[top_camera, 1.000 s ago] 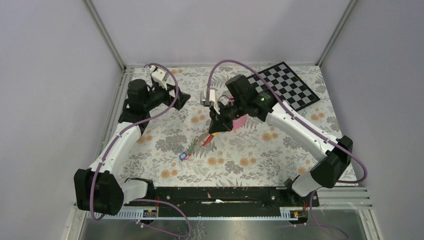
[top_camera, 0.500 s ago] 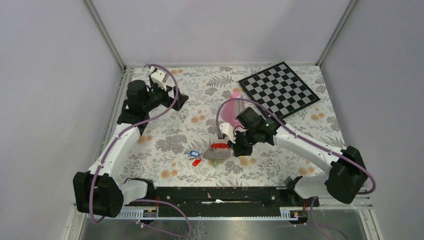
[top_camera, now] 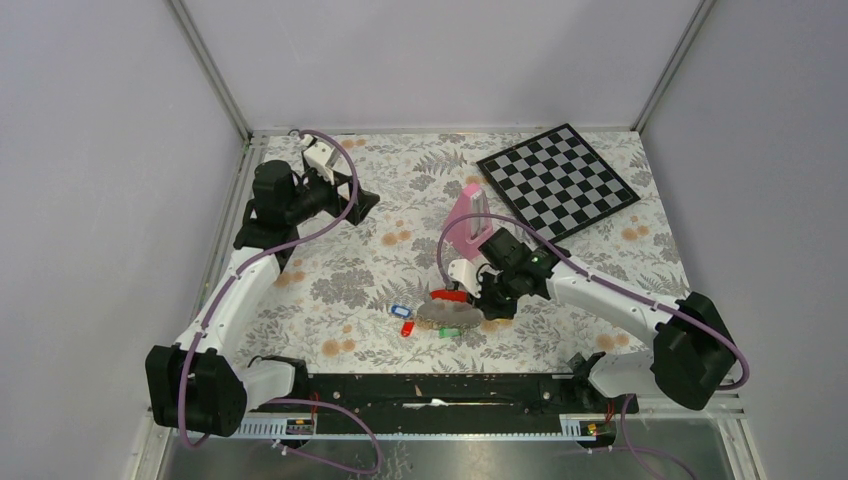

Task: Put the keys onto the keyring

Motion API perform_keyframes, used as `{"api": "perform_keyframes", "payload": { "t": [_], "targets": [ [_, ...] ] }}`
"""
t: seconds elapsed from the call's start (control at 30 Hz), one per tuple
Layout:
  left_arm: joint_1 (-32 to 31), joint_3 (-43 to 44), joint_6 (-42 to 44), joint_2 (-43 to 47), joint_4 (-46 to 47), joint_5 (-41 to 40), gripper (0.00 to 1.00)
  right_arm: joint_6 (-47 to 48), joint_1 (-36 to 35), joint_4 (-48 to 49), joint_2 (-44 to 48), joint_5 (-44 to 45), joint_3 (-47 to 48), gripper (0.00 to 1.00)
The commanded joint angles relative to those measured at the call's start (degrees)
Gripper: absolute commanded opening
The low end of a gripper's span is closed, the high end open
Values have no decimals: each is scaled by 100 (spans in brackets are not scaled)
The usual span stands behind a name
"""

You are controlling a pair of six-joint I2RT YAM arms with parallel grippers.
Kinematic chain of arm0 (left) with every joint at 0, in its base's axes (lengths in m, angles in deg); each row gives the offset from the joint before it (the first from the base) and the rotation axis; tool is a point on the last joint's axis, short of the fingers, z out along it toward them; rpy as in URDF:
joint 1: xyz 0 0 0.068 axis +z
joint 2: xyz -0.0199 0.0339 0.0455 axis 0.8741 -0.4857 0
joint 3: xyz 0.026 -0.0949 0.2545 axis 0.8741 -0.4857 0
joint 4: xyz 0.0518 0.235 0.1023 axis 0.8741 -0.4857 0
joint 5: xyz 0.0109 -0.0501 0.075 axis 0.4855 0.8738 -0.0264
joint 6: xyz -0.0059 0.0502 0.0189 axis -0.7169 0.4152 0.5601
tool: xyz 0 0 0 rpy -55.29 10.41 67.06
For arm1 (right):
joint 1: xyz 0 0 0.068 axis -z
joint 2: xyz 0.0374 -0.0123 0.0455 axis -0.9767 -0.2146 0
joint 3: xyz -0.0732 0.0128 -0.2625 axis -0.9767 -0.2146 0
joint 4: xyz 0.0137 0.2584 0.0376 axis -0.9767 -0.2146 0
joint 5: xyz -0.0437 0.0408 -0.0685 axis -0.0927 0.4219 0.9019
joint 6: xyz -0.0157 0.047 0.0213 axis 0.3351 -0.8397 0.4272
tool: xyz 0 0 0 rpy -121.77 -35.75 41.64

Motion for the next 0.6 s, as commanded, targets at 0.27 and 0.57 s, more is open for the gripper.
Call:
{"api": "perform_keyframes", "payload": {
  "t": [0.27, 0.57],
  "targets": [
    [26, 136, 261, 211, -105, 329, 99, 234, 293, -124, -650, 614, -79, 0],
    [30, 84, 278, 231, -76, 281, 99, 336, 491, -475, -1211, 932, 274, 6]
  ]
}}
